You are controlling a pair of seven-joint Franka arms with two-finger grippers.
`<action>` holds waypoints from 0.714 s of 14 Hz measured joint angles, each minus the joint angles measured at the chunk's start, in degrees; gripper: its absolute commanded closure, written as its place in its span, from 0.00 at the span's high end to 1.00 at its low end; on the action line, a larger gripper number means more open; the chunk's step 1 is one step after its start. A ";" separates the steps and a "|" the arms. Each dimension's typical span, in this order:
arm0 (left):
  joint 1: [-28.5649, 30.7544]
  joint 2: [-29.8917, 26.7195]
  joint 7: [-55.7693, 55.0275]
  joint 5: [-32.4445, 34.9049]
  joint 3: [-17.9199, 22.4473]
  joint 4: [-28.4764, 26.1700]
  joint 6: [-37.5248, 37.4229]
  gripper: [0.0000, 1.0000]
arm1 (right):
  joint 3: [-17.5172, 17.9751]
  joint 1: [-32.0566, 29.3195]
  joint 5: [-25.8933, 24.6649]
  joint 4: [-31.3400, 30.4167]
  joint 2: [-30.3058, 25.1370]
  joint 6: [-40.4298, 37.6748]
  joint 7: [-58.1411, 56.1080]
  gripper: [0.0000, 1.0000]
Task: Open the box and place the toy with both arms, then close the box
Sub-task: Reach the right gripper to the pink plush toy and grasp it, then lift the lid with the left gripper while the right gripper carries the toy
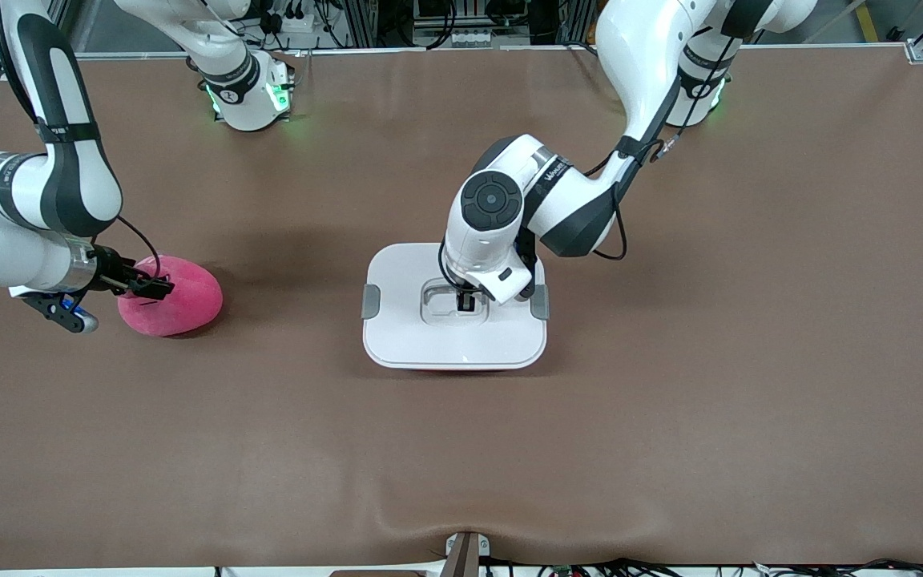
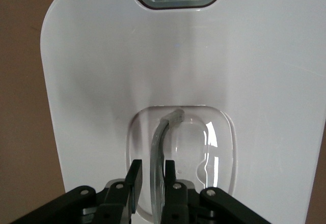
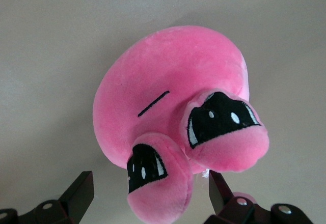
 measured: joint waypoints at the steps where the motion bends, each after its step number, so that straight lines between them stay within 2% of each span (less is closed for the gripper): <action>1: 0.01 0.00 0.00 0.00 0.01 0.01 0.00 0.19 | 0.00 0.00 0.00 0.00 0.13 0.02 0.00 1.00; 4: 0.02 0.00 0.00 0.00 0.03 0.05 0.00 0.17 | 0.00 0.00 0.00 0.00 0.25 0.07 0.02 1.00; 10: 0.11 -0.17 0.00 0.00 0.34 0.63 0.16 0.00 | 0.00 -0.01 0.00 0.00 0.27 0.68 0.05 1.00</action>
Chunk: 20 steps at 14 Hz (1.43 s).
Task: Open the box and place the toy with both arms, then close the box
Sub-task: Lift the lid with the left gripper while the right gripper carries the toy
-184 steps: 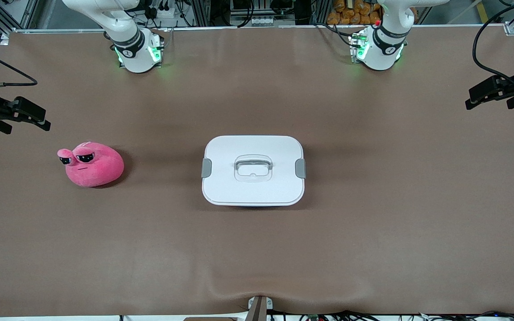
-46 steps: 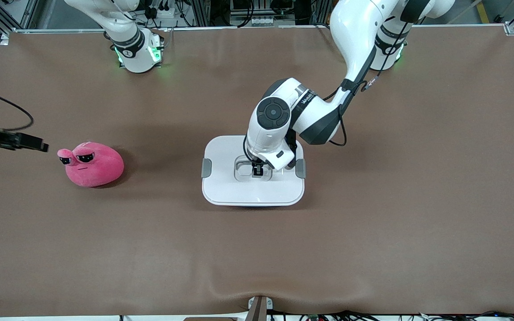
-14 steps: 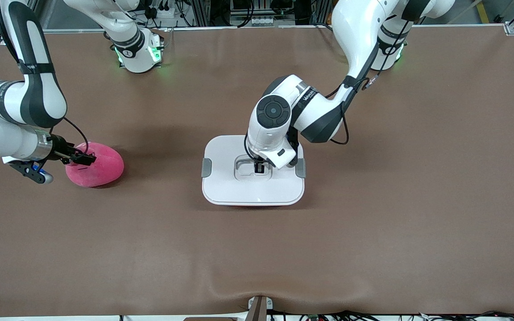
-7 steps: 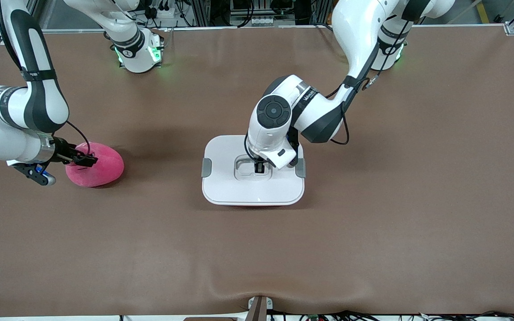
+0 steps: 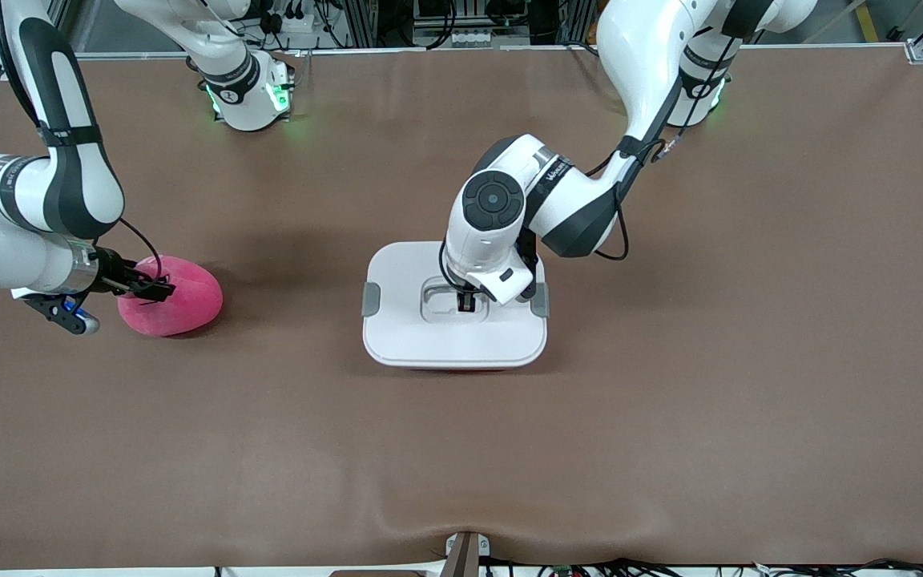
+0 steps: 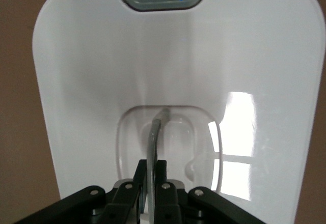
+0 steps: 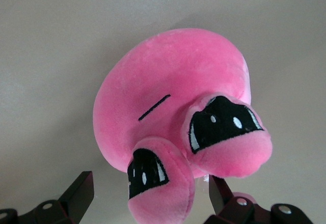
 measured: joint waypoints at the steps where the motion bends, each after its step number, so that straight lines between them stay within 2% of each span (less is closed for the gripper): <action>1: 0.01 -0.08 0.00 0.00 0.05 -0.01 -0.27 0.00 | 0.00 -0.02 0.00 0.00 0.00 0.02 0.01 1.00; 2: 0.01 -0.07 0.00 0.00 0.05 -0.15 -0.42 0.00 | 0.00 -0.04 0.00 0.00 0.00 0.03 0.01 1.00; 3: -0.01 -0.08 0.00 0.00 0.04 -0.23 -0.46 0.00 | 0.00 -0.06 0.00 0.00 0.01 0.03 0.01 0.95; 5: -0.01 -0.08 0.00 0.00 0.04 -0.24 -0.46 0.00 | -0.01 -0.10 0.00 0.00 0.05 0.04 0.05 0.11; 6: -0.01 -0.08 0.00 0.00 0.04 -0.22 -0.46 0.00 | -0.01 -0.12 0.00 0.00 0.08 0.13 0.06 0.00; 17: 1.40 -1.77 0.00 0.00 0.13 0.02 -0.46 0.00 | -0.04 -1.05 0.03 0.24 0.38 1.56 0.47 0.00; 20: 1.52 -2.43 0.00 -0.04 0.07 0.03 -0.48 0.00 | -0.04 -1.07 0.03 2.76 0.38 0.41 0.58 0.00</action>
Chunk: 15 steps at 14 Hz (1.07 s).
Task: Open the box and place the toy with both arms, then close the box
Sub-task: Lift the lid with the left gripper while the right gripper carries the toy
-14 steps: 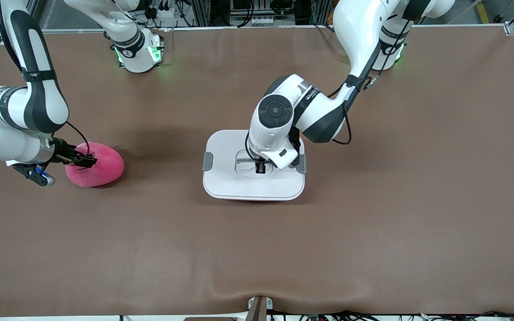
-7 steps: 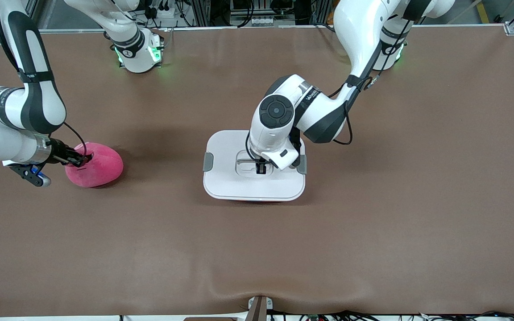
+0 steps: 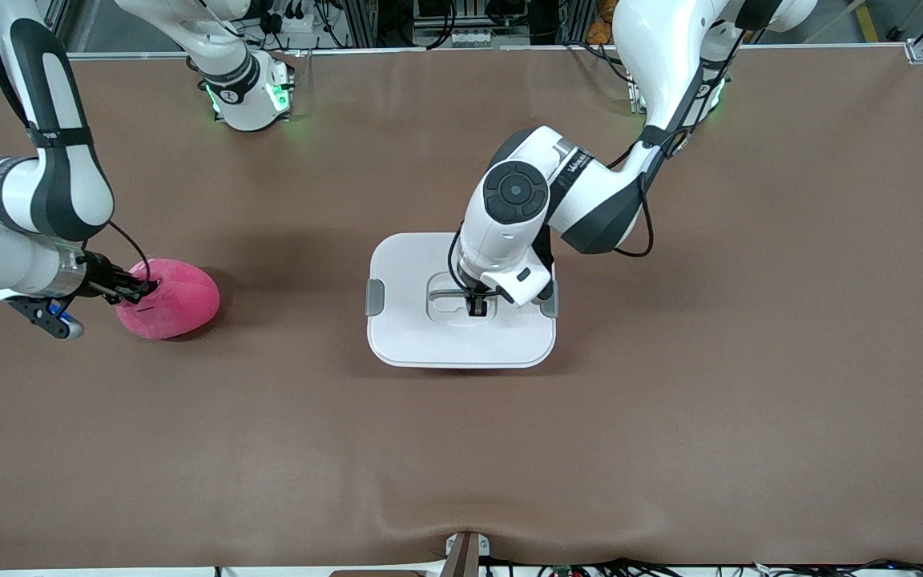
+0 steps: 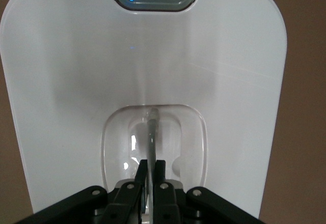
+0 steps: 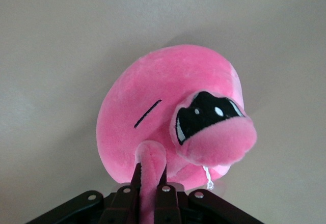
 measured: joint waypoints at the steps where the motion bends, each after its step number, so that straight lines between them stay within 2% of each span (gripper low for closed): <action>1: -0.02 -0.26 -0.02 -0.15 -0.03 0.02 -0.04 0.00 | 0.02 0.02 0.00 1.93 -0.01 -1.93 0.19 0.00; 4: 0.29 -1.91 -0.05 -0.28 0.03 0.05 -1.75 0.00 | 0.46 0.67 0.02 10.21 -0.13 -10.15 3.61 0.00; 7: 0.75 -3.59 1.43 0.36 0.10 0.04 -2.57 0.00 | 0.95 4.63 0.10 15.96 -0.25 -14.86 12.09 0.00; 10: 1.56 -4.96 2.55 1.36 0.23 0.03 -3.64 0.00 | 1.32 10.55 0.43 18.60 -0.22 -16.51 24.03 0.00; 15: 7.03 -8.80 8.44 1.37 0.26 0.05 -8.62 0.00 | 1.56 22.66 0.52 25.05 1.22 -16.53 46.07 0.00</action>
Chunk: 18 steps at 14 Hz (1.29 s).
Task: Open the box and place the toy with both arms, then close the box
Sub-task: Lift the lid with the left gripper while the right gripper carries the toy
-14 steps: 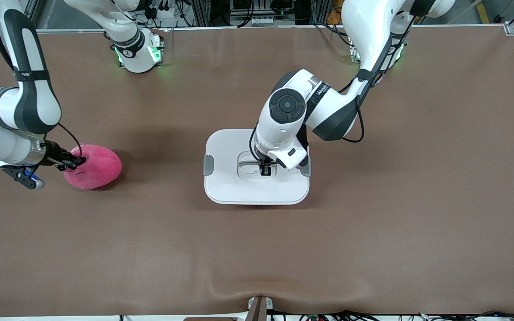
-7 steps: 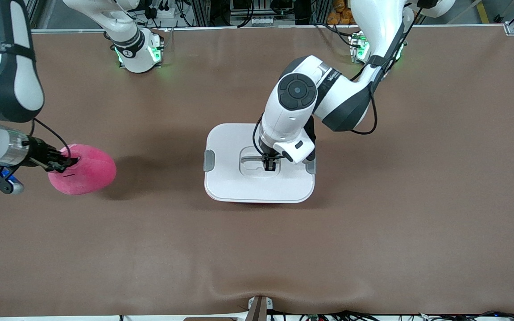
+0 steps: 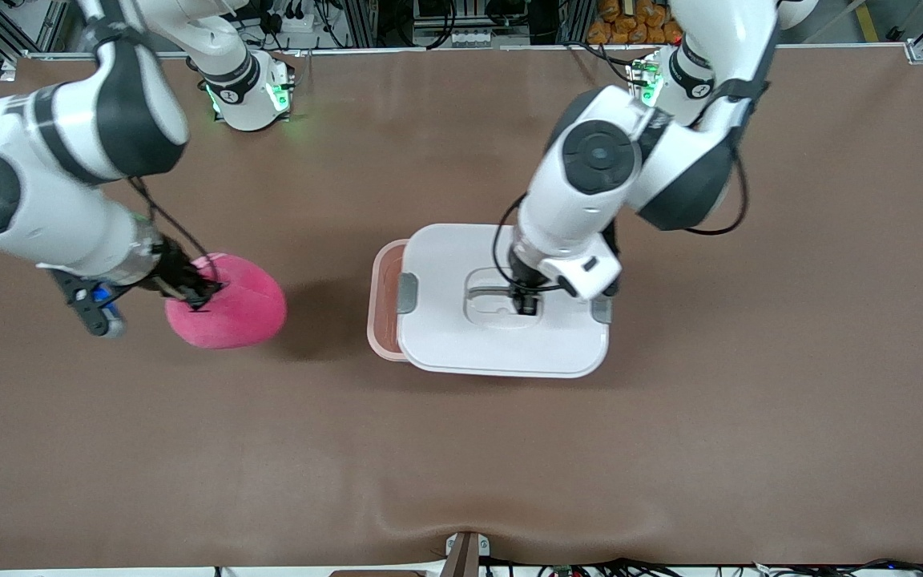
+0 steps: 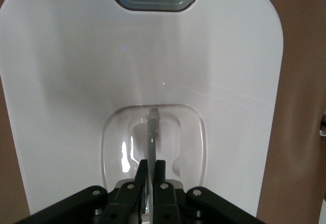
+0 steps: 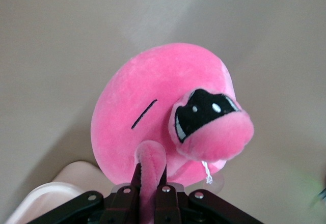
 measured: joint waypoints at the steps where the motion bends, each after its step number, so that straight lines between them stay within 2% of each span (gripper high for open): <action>1: 0.96 -0.76 0.98 0.00 -0.02 0.00 -1.08 0.00 | 0.01 2.32 0.00 1.62 0.82 -0.02 4.23 0.00; 4: 3.57 -2.67 3.55 -0.45 -0.10 -0.02 -4.28 0.00 | 0.01 7.12 0.17 5.86 2.90 -0.22 16.14 0.00; 12: 13.25 -4.72 16.08 -3.38 -0.16 -1.18 -9.64 0.00 | -0.03 10.84 6.81 14.77 8.10 -0.23 44.76 0.00; 18: 19.25 -4.79 24.89 -3.59 -0.20 -5.05 -10.04 0.00 | -0.05 15.05 8.05 15.99 13.06 4.54 59.66 0.00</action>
